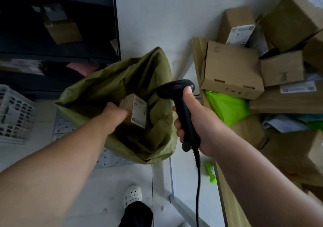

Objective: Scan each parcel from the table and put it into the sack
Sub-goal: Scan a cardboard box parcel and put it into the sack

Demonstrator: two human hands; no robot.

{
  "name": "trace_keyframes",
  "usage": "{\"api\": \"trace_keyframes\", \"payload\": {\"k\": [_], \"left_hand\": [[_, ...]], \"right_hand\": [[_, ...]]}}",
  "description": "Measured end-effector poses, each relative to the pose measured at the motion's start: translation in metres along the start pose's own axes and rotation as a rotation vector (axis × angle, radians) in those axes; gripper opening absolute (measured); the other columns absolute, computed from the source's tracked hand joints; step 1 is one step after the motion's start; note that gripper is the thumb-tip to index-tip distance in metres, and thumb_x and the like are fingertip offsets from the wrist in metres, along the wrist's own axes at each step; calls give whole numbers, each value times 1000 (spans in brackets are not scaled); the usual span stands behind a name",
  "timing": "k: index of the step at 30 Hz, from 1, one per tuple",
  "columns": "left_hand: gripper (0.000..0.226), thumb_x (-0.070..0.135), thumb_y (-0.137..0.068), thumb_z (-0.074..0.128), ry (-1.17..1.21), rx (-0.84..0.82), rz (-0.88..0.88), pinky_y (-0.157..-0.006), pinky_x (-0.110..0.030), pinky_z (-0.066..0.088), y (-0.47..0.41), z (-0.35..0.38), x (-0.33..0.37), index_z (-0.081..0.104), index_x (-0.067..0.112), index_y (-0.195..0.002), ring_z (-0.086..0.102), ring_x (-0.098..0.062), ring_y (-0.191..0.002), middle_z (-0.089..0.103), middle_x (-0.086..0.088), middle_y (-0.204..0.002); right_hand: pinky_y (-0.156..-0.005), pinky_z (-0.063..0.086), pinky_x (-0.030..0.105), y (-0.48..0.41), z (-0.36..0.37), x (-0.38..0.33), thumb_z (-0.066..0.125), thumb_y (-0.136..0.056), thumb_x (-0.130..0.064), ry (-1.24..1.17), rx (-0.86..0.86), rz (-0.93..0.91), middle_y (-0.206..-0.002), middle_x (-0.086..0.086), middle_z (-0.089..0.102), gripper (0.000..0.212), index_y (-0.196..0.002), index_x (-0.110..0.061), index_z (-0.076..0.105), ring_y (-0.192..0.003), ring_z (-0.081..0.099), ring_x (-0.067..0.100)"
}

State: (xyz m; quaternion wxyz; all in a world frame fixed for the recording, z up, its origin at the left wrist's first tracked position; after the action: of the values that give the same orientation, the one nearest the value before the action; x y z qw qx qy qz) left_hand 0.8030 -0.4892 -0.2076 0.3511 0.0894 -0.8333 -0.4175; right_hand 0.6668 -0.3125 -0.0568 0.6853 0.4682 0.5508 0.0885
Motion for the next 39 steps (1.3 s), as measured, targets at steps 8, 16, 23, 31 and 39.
{"api": "trace_keyframes", "payload": {"k": [8, 16, 23, 31, 39], "left_hand": [[80, 26, -83, 68, 5, -2, 402, -102, -34, 33, 71, 7, 17, 23, 18, -148, 38, -26, -133, 40, -5, -145], [80, 36, -83, 61, -386, 99, 773, -109, -41, 35, 225, 64, 36, 21, 20, -150, 37, -24, -134, 37, -4, -148], [79, 45, -81, 61, -547, 39, 948, -99, -33, 32, 327, 163, 13, 26, 20, -148, 35, -21, -135, 36, -4, -150], [93, 59, -79, 61, -756, -116, 915, -108, -41, 34, 384, 267, -31, 16, 22, -151, 31, -23, -139, 28, -3, -153], [104, 71, -71, 59, -910, -127, 908, -110, -43, 31, 414, 354, -48, 13, 25, -151, 25, -27, -140, 22, -5, -155]], "right_hand": [[-48, 44, 27, 41, -23, 19, 45, -80, -80, -24, 18, -20, -57, 2, 58, 73, -107, -15, 63, -47, 52, 17], [-51, 43, 29, 138, -99, 57, 45, -82, -79, -75, 78, -101, -55, 1, 57, 73, -104, -12, 62, -45, 51, 17], [-45, 42, 24, 221, -191, 123, 45, -80, -81, -133, 136, -104, -55, 0, 57, 71, -101, -15, 63, -43, 52, 16], [-45, 45, 25, 281, -276, 200, 47, -84, -76, -157, 238, -99, -58, 1, 60, 68, -105, -14, 63, -47, 55, 16], [-44, 45, 25, 295, -320, 253, 43, -85, -76, -233, 278, -67, -59, 0, 60, 69, -109, -14, 64, -49, 54, 15]]}}
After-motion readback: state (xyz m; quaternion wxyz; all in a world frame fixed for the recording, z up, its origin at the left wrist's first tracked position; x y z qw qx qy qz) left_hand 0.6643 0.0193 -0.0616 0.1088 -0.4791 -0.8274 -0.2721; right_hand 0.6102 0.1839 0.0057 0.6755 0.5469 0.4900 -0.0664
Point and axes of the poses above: each hand's wrist, its own y-axis away from the middle knuckle, its own z-axis out of the palm, x = y × z, the point moved 5 cm from there along -y, towards the middle knuckle
